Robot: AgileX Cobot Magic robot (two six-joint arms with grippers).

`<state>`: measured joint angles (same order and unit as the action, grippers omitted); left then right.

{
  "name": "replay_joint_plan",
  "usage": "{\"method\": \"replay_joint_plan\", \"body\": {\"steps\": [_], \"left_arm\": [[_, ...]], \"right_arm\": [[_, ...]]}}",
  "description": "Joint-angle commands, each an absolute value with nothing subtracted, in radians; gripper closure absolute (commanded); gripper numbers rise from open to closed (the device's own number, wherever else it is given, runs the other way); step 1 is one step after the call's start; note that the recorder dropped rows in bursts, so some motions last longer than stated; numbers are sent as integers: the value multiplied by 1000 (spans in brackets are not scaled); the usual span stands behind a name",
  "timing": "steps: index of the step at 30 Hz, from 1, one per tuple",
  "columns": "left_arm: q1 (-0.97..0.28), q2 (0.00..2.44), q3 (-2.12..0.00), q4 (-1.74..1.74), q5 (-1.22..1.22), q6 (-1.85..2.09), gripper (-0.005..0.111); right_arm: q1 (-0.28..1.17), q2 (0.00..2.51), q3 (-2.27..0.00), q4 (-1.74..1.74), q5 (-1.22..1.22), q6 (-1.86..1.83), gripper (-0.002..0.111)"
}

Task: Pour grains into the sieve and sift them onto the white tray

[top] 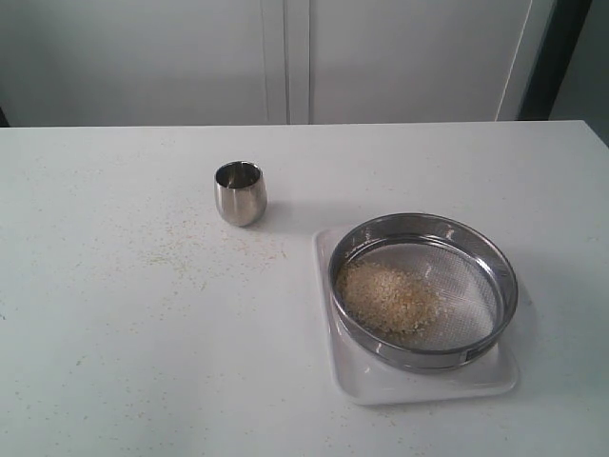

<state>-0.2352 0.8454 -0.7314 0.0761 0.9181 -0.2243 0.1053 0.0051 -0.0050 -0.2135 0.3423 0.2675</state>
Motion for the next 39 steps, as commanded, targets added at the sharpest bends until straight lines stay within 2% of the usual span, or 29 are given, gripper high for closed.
{"method": "replay_joint_plan", "body": {"steps": [1, 17, 26, 39], "left_arm": [[-232, 838, -727, 69, 936, -221, 107], [-232, 838, -727, 69, 936, -221, 107], [-232, 838, -727, 69, 936, -221, 107], [-232, 838, -727, 69, 936, -221, 107]], "right_arm": [[110, 0, 0, -243, 333, 265, 108], [110, 0, 0, -243, 22, 187, 108], [110, 0, 0, -243, 12, 0, 108], [110, 0, 0, -241, -85, 27, 108]]}}
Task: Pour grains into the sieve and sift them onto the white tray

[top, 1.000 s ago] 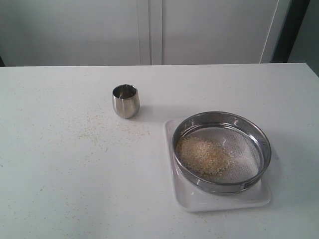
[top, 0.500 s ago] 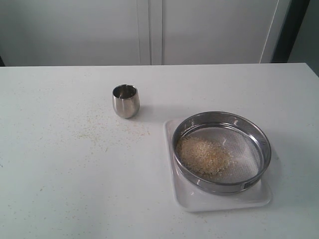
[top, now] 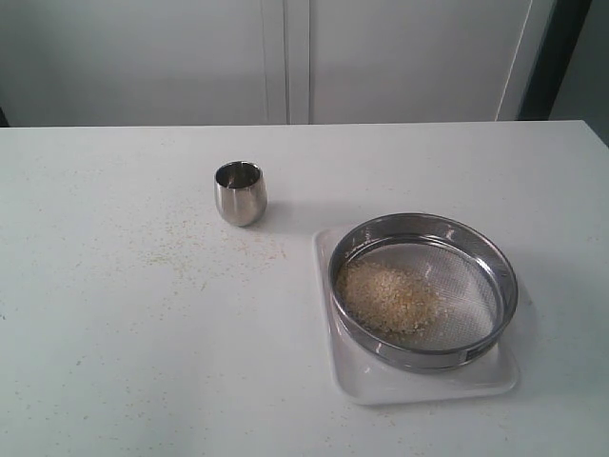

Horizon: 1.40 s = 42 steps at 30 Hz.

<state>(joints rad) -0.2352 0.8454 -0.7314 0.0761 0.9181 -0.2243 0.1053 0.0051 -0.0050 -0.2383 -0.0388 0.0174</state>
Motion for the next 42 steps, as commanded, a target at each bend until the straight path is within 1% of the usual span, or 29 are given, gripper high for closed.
{"method": "replay_joint_plan", "body": {"steps": [1, 10, 15, 18, 25, 28, 33, 36, 42], "left_arm": [[-232, 838, -727, 69, 936, -221, 107], [-232, 838, -727, 69, 936, -221, 107], [-232, 838, -727, 69, 936, -221, 107], [-232, 838, -727, 69, 936, -221, 107], [-232, 838, -727, 69, 936, -221, 107], [-232, 838, -727, 69, 936, -221, 107], [-232, 838, -727, 69, 936, -221, 107], [-232, 838, -727, 69, 936, -221, 107], [-232, 838, -727, 69, 936, -221, 107]], "right_arm": [[110, 0, 0, -241, -105, 30, 108], [110, 0, 0, -241, -298, 30, 108], [110, 0, 0, -223, -300, 30, 108], [110, 0, -17, -190, -243, 30, 108], [110, 2, -158, -190, -39, 30, 108], [110, 65, -222, -190, 27, 30, 108], [110, 306, -370, -178, 178, 30, 108], [110, 412, -420, -155, 185, 30, 108], [110, 666, -533, -126, 288, 30, 108]]}}
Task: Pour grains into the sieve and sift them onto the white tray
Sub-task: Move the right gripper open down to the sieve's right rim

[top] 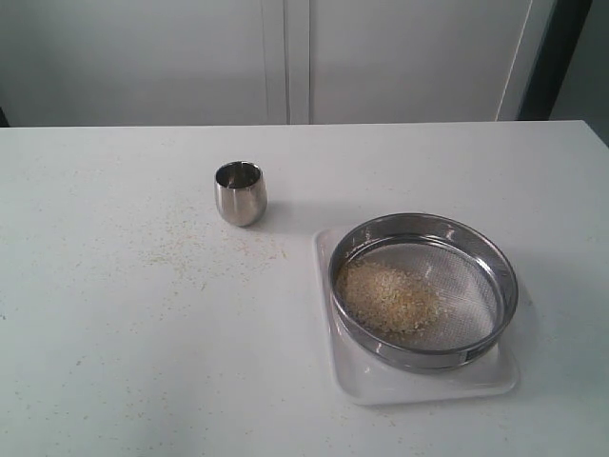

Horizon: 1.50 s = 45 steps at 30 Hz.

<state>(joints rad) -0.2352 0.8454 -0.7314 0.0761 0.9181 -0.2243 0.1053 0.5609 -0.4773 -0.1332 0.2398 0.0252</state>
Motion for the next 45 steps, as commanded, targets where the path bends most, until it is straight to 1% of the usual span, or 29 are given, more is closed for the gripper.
{"method": "replay_joint_plan", "body": {"steps": [1, 6, 24, 31, 45], "left_arm": [[-232, 838, -727, 69, 936, -221, 107], [-232, 838, -727, 69, 936, -221, 107], [-232, 838, -727, 69, 936, -221, 107], [-232, 838, -727, 69, 936, -221, 107], [-232, 838, -727, 69, 936, -221, 107]], "right_arm": [[110, 697, -555, -124, 302, 30, 108], [110, 879, -668, -63, 369, 30, 108], [110, 1305, -948, -37, 575, 30, 108], [110, 1448, -989, -37, 601, -8, 108], [110, 1605, -1063, 16, 691, -23, 108]]}}
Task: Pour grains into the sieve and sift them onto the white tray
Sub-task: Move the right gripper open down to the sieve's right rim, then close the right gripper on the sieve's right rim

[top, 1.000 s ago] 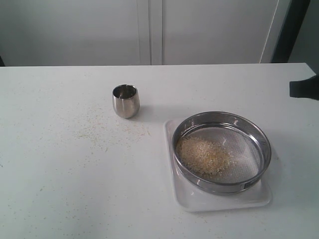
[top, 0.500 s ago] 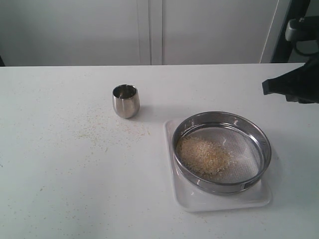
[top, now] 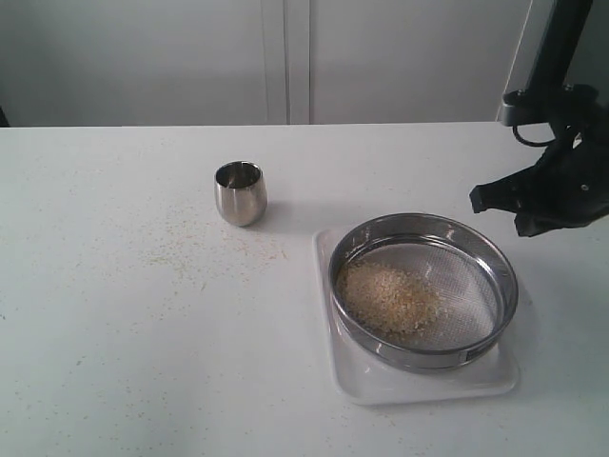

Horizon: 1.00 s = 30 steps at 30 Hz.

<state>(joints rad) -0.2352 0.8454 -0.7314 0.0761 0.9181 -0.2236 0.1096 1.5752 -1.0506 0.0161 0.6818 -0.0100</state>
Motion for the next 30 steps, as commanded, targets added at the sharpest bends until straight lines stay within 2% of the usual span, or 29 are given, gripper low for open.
{"method": "replay_joint_plan", "body": {"steps": [1, 3, 6, 8, 30], "left_arm": [[-232, 838, -727, 69, 936, -221, 107], [-232, 838, -727, 69, 936, -221, 107], [-232, 838, -727, 69, 936, -221, 107], [-232, 838, -727, 69, 936, -221, 107], [-232, 838, -727, 69, 936, -221, 107]], "right_arm": [[110, 1622, -1073, 16, 695, -23, 108], [110, 1648, -1088, 24, 700, -23, 100], [110, 1683, -1096, 27, 692, -23, 83], [110, 1699, -1096, 29, 685, -23, 78], [110, 1842, -1096, 74, 638, -23, 78]]}}
